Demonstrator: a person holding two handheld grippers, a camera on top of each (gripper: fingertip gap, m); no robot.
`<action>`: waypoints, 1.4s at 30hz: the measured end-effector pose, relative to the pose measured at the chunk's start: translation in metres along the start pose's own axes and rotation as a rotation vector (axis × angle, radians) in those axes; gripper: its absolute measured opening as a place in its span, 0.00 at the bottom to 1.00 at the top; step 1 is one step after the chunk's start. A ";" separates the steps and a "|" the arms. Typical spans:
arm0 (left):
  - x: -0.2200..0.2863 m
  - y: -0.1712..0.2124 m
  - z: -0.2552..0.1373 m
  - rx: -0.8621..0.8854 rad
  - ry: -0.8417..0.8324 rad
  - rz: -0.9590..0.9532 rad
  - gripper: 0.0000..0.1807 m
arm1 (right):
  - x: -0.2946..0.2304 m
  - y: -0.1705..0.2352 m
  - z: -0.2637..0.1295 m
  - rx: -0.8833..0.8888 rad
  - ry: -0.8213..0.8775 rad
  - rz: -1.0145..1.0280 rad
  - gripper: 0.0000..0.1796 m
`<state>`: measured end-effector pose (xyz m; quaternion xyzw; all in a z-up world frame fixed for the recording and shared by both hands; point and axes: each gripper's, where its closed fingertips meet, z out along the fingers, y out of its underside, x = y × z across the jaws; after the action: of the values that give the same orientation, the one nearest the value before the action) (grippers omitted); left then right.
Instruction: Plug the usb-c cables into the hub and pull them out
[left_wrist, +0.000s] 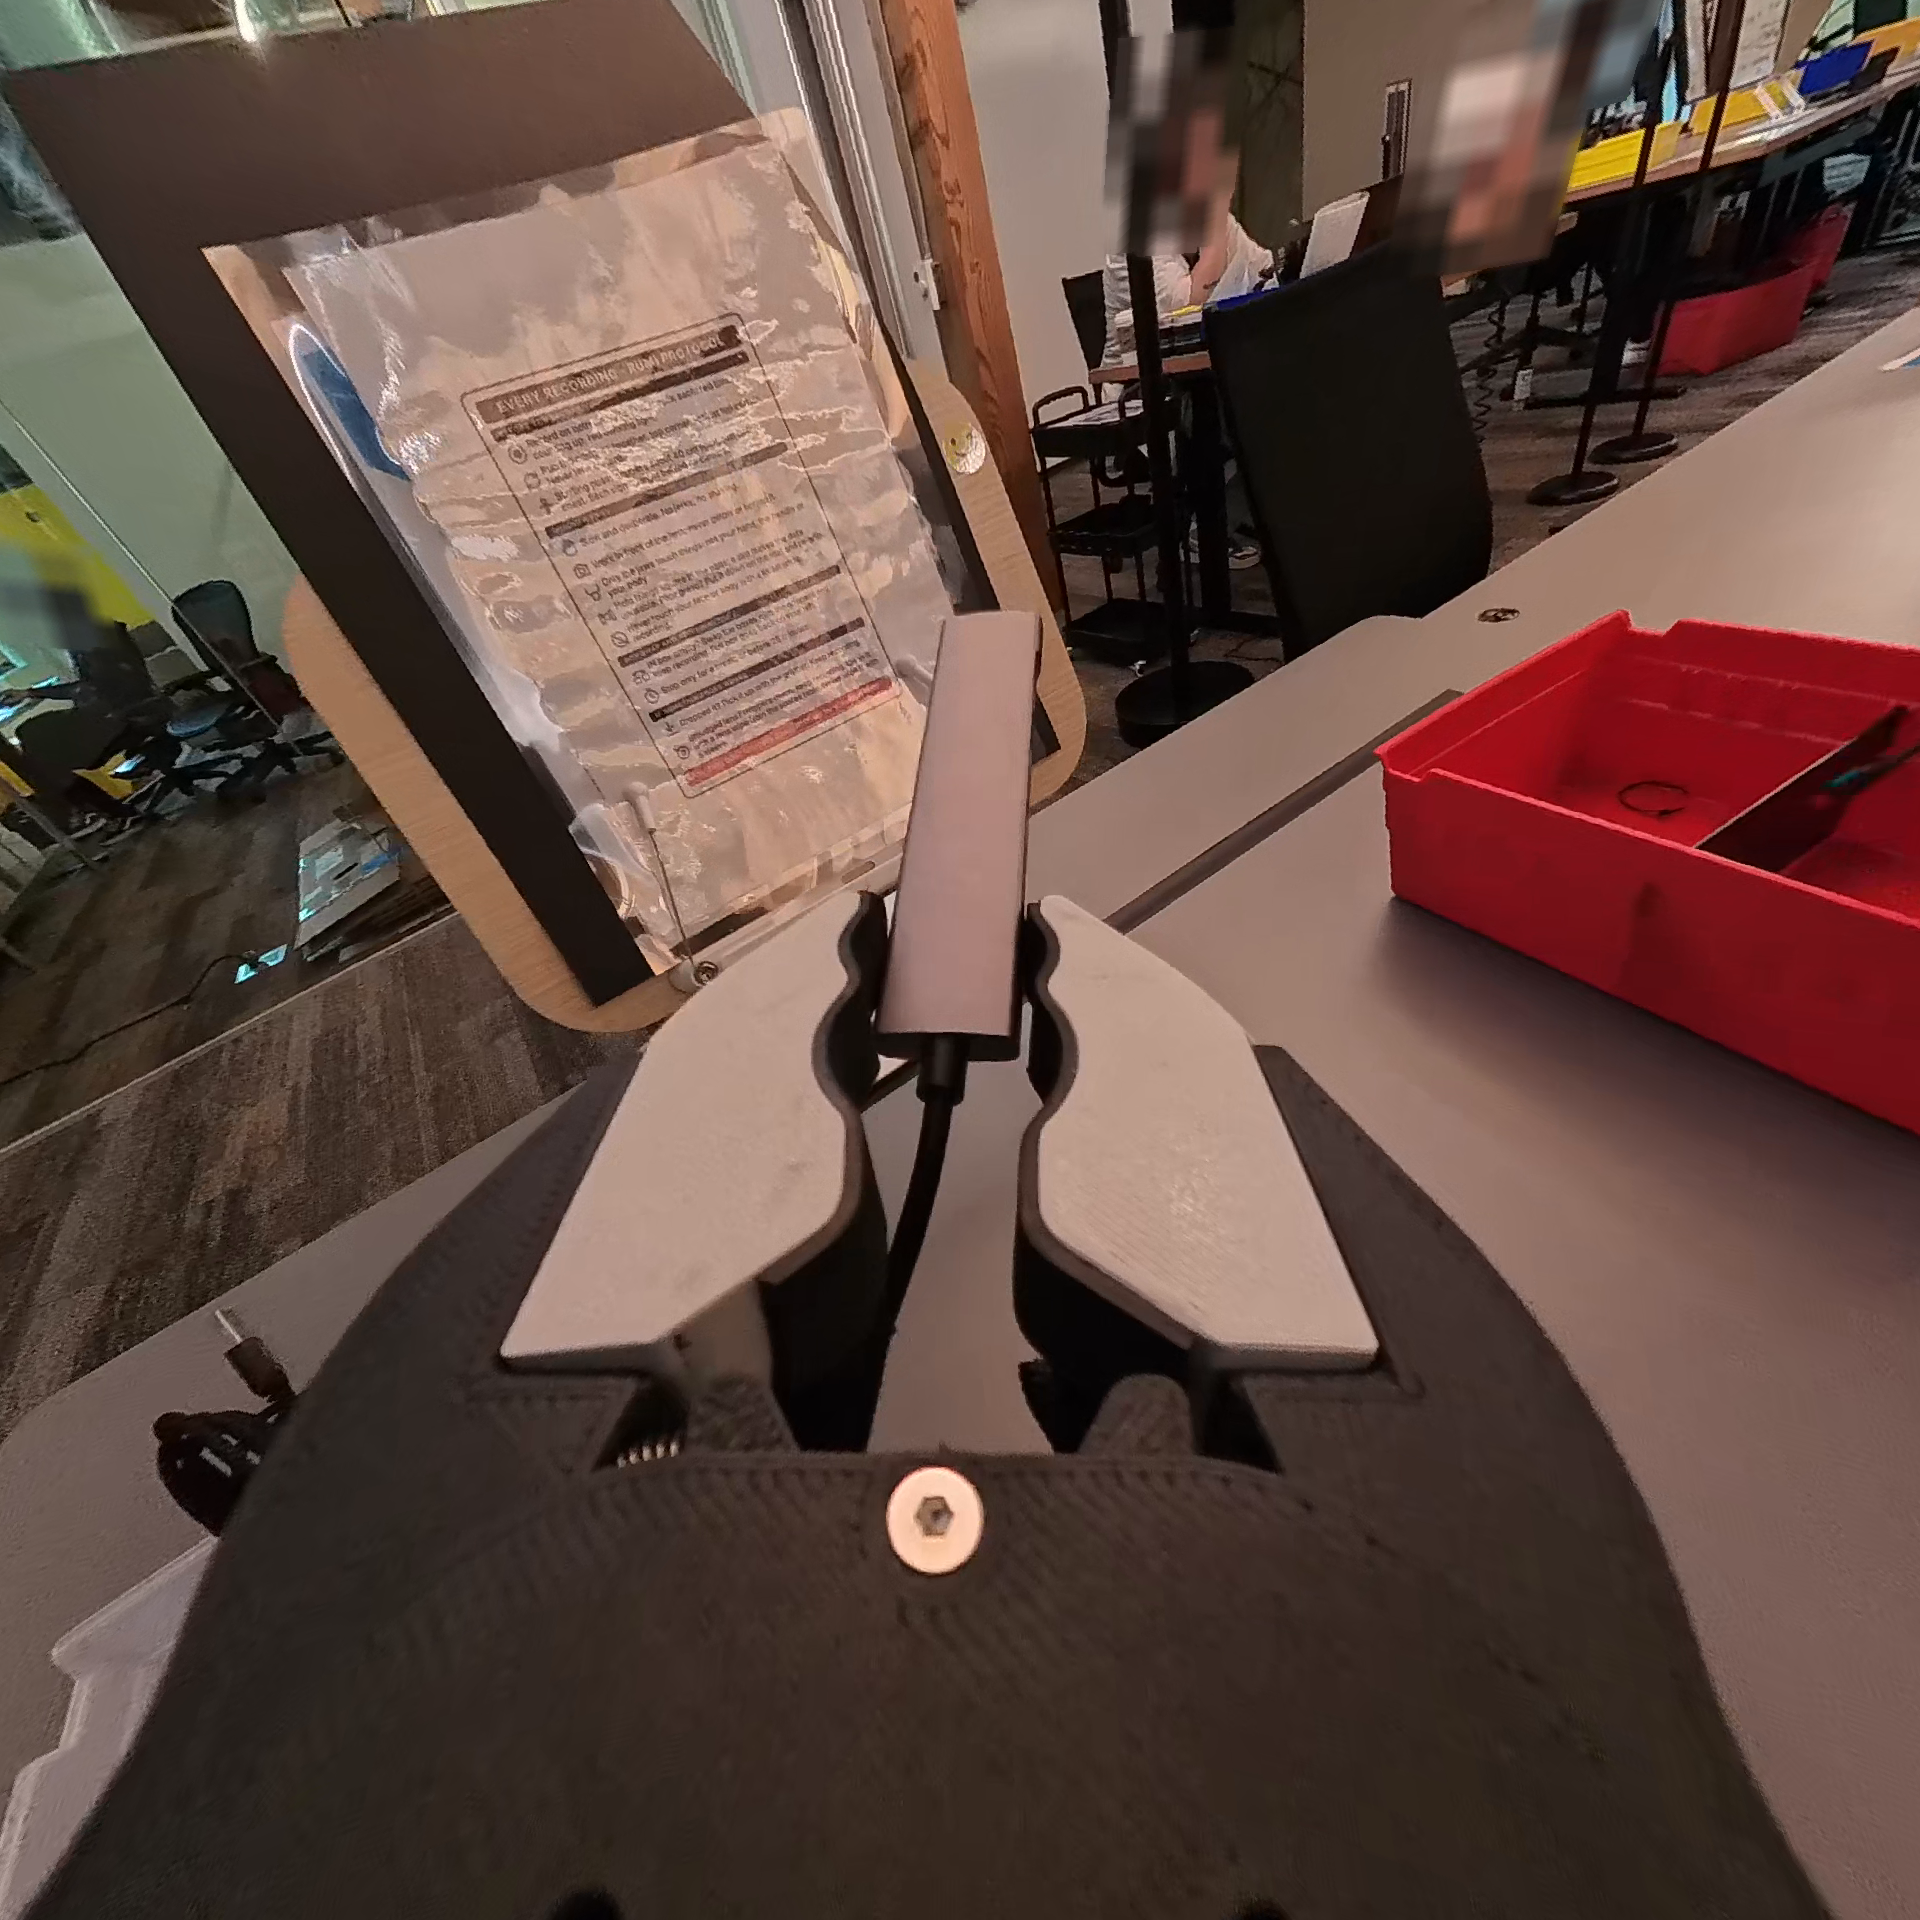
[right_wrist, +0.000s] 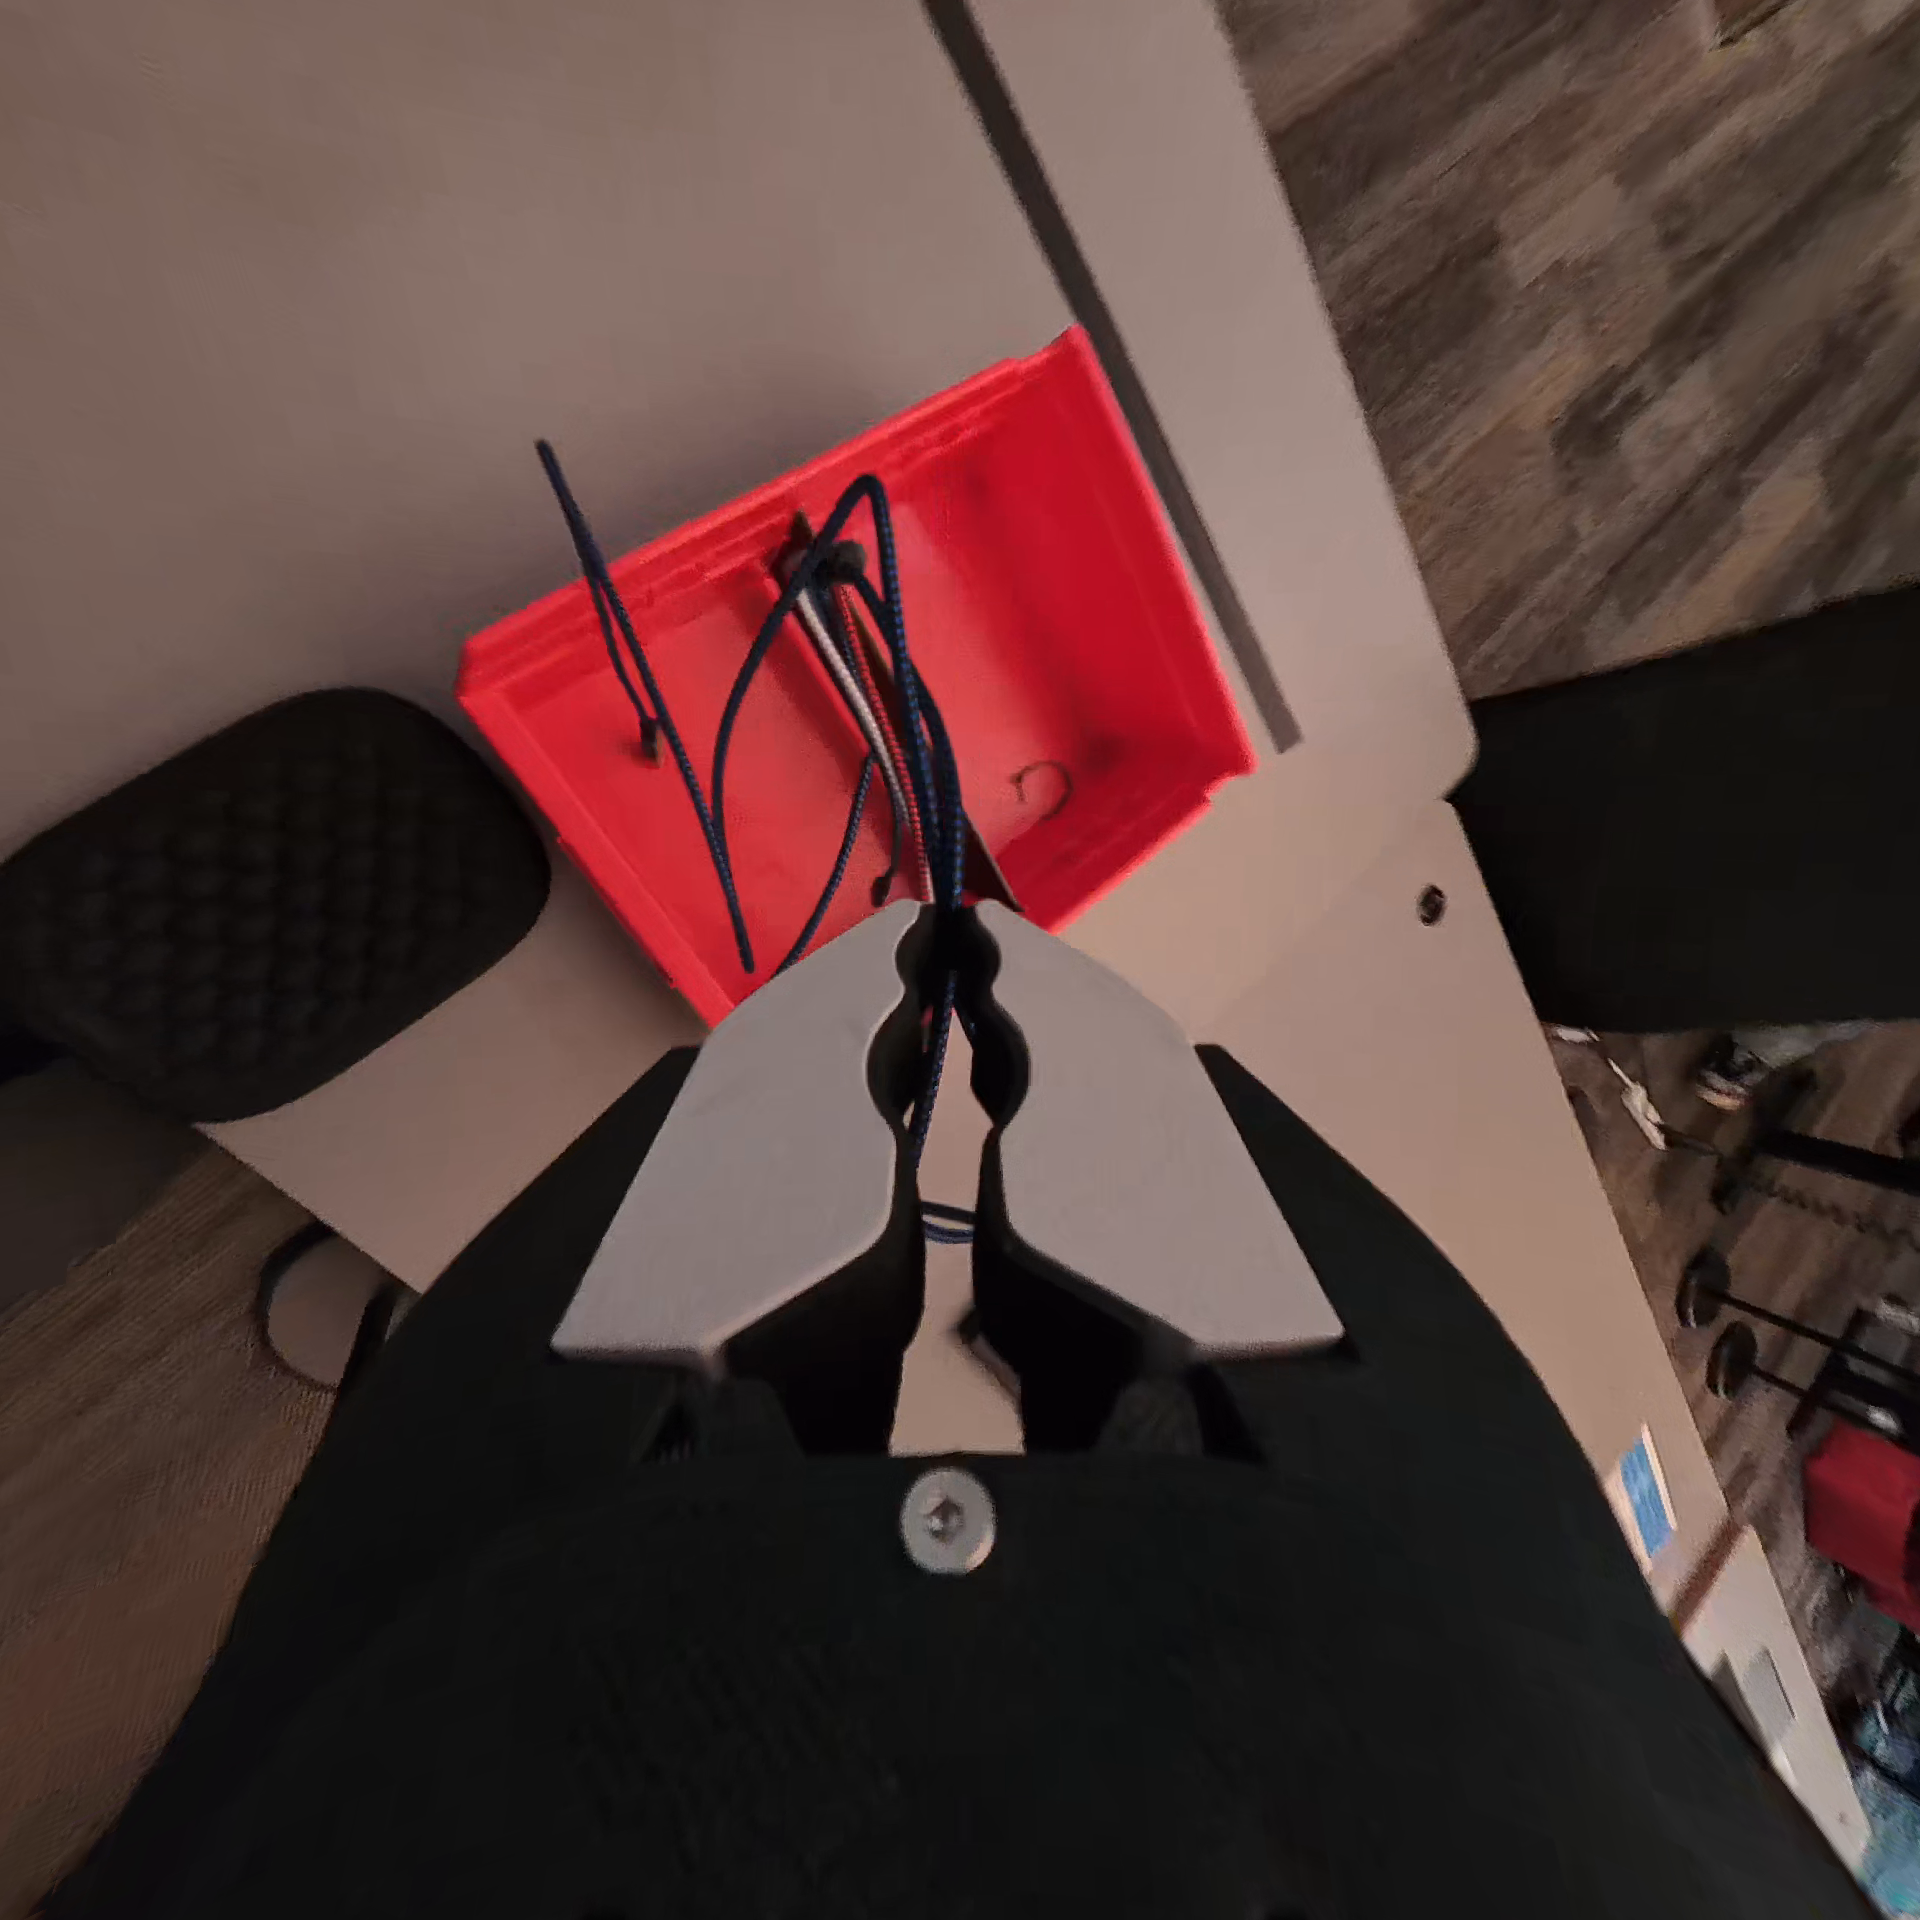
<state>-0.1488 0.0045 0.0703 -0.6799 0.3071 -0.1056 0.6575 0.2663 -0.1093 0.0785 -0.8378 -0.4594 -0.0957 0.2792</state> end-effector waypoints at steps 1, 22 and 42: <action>0.001 0.001 0.001 -0.002 0.003 0.000 0.14 | -0.005 -0.001 0.009 -0.003 -0.030 -0.019 0.02; 0.007 0.009 0.009 -0.030 0.020 0.005 0.14 | -0.062 -0.047 0.110 0.021 -0.593 0.070 0.02; 0.013 0.010 0.012 -0.033 0.036 0.004 0.14 | -0.047 -0.061 0.124 -0.040 -0.379 -0.205 0.02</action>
<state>-0.1347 0.0081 0.0564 -0.6879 0.3220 -0.1111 0.6409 0.1779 -0.0480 -0.0201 -0.7951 -0.5844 0.0266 0.1599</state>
